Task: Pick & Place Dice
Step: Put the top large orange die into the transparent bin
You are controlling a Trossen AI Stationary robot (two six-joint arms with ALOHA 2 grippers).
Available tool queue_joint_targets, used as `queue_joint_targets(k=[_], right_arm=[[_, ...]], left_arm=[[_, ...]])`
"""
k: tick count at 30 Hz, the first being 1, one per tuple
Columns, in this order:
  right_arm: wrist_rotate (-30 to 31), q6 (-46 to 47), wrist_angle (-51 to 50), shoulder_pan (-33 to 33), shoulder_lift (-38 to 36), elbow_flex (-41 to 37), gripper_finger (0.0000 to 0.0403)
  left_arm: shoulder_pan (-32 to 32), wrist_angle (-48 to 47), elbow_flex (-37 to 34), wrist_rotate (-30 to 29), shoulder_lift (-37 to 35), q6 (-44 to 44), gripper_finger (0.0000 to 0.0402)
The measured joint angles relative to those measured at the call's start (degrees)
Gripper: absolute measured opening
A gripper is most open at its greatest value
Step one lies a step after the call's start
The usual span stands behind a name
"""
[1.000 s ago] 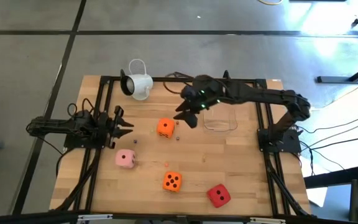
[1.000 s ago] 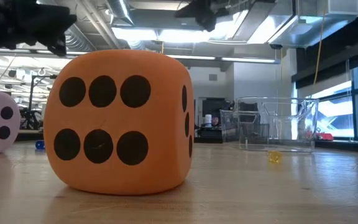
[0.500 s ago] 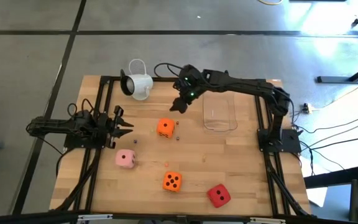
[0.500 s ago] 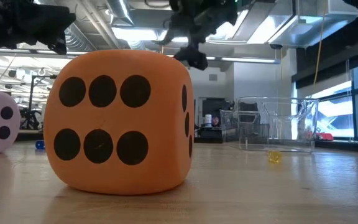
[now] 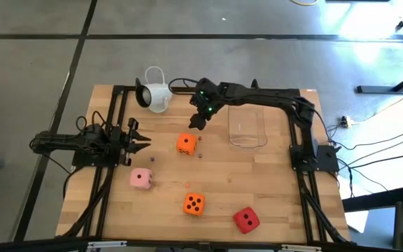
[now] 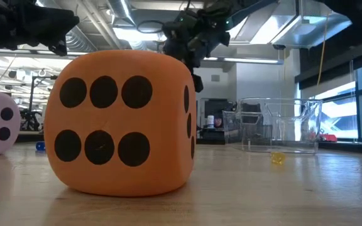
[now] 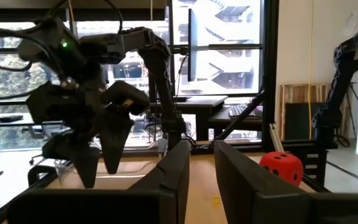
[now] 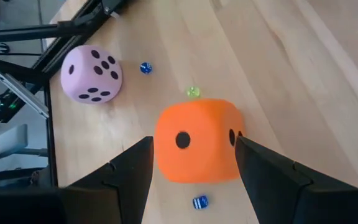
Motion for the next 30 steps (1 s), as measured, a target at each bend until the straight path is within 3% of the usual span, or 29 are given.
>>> queue_joint_targets(k=[17, 30], right_arm=[[0.74, 0.46, 5.45, 1.48, 2.87, -0.05, 0.0228], [4.67, 0.61, 5.98, 3.53, 3.26, -0.02, 0.0228]], left_arm=[[0.0, -0.26, 0.0, 0.01, 0.0, 0.0, 0.0068], [0.0, -0.28, 0.0, 0.01, 0.02, -0.02, 0.0066]])
